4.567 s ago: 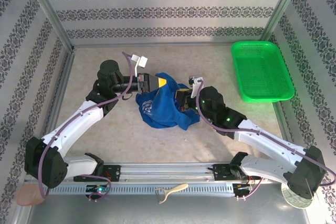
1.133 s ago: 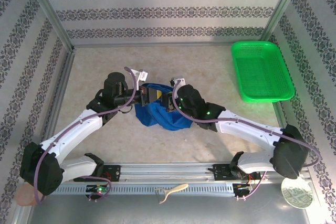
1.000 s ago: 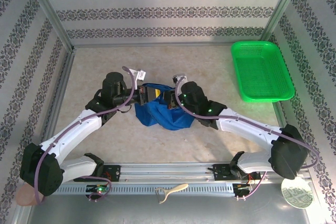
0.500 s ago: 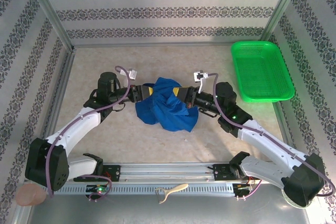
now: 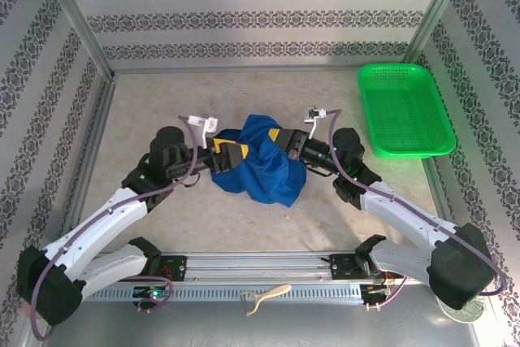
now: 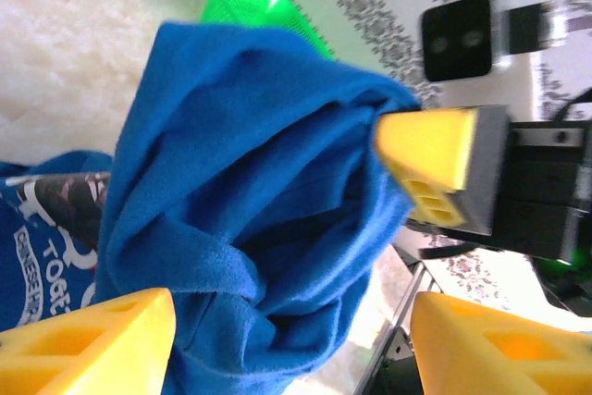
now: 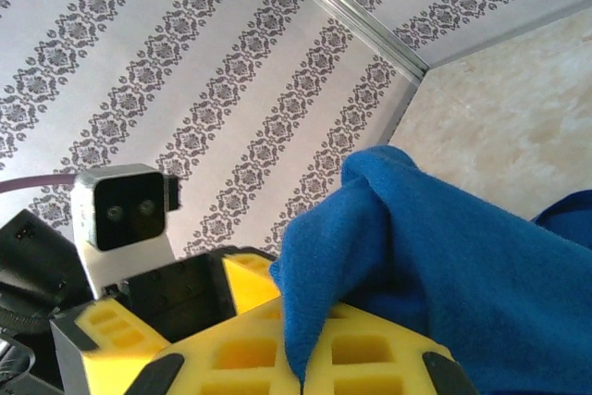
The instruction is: Fold the inside-out t-shirt
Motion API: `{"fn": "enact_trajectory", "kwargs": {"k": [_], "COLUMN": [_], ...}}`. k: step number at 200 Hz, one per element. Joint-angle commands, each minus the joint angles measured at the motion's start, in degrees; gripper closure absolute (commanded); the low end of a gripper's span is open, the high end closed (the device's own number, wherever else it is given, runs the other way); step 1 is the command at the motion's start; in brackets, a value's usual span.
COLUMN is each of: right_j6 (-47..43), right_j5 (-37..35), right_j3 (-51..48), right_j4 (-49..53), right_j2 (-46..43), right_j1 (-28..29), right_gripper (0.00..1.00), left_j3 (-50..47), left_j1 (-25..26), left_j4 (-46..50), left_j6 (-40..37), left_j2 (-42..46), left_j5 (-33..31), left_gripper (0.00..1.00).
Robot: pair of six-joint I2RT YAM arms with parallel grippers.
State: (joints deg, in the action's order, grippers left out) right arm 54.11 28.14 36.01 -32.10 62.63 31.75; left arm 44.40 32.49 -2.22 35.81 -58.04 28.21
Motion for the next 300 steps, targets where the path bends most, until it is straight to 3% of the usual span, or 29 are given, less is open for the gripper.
{"fn": "enact_trajectory", "kwargs": {"k": [1,43,71,93,102,119,135,144,158,189,204,225,239,271,300], "right_j6": [0.7,0.7,1.1,1.8,2.2,2.9,2.9,2.7,2.6,0.4,0.2,0.1,-2.2,-8.7,-14.4], "right_j5": [0.3,0.0,0.5,1.4,1.4,0.8,0.5,-0.2,-2.4,-9.4,-9.4,-9.7,-12.3,-24.5,-32.9], "right_j3": [-0.1,0.7,2.8,3.8,3.4,1.2,-2.1,-4.4,-8.2,-12.6,-12.8,-13.1,-12.5,-8.8,-5.6], "right_j4": [-4.4,-4.2,-4.6,-5.8,-6.5,-6.3,-4.6,-3.6,-3.0,-1.3,-1.1,0.7,7.0,23.7,26.3], "right_j2": [-0.2,-0.3,0.2,-0.7,-1.4,-3.6,-5.3,-5.3,-4.8,-1.0,0.9,-2.4,-8.4,-21.9,-22.1], "right_j1": [0.6,2.1,3.1,2.4,1.5,-1.3,-4.8,-6.4,-8.1,-7.8,-7.2,-5.6,-3.4,5.4,14.4], "right_gripper": [1.0,1.0,1.0,1.0,1.0,1.0,1.0,1.0,1.0,0.59,0.47,0.41,0.39,0.31,0.28], "left_j3": [3.5,6.7,6.6,6.6,6.2,4.3,1.8,0.8,-0.1,-1.5,-2.3,-3.9,-4.1,-4.5,-4.5], "left_j1": [3.2,3.8,3.9,3.9,3.9,3.3,2.0,0.9,-0.6,-2.7,-3.5,-4.3,-4.7,-5.1,-5.2], "left_j4": [7.7,9.5,5.4,3.3,2.4,-1.6,-7.0,-9.2,-12.1,-21.4,-24.7,-28.6,-29.2,-28.9,-29.0], "left_j6": [1.8,2.1,2.0,0.6,0.0,-0.7,-0.2,0.2,0.4,4.1,5.7,7.4,8.0,8.0,8.4], "left_j2": [-3.8,-11.7,-17.6,-21.5,-22.1,-20.4,-16.2,-13.8,-10.5,-8.1,-7.8,-7.9,-8.1,-8.4,-9.1], "left_j5": [-12.5,-16.2,-11.4,-5.0,-3.1,-0.1,2.8,4.8,9.5,20.9,22.0,22.3,22.4,22.2,22.3], "left_gripper": [0.3,0.23,0.18,0.22,0.29,0.61,0.82,0.99,1.0,1.0,1.0,1.0,1.0,1.0,1.0]}}
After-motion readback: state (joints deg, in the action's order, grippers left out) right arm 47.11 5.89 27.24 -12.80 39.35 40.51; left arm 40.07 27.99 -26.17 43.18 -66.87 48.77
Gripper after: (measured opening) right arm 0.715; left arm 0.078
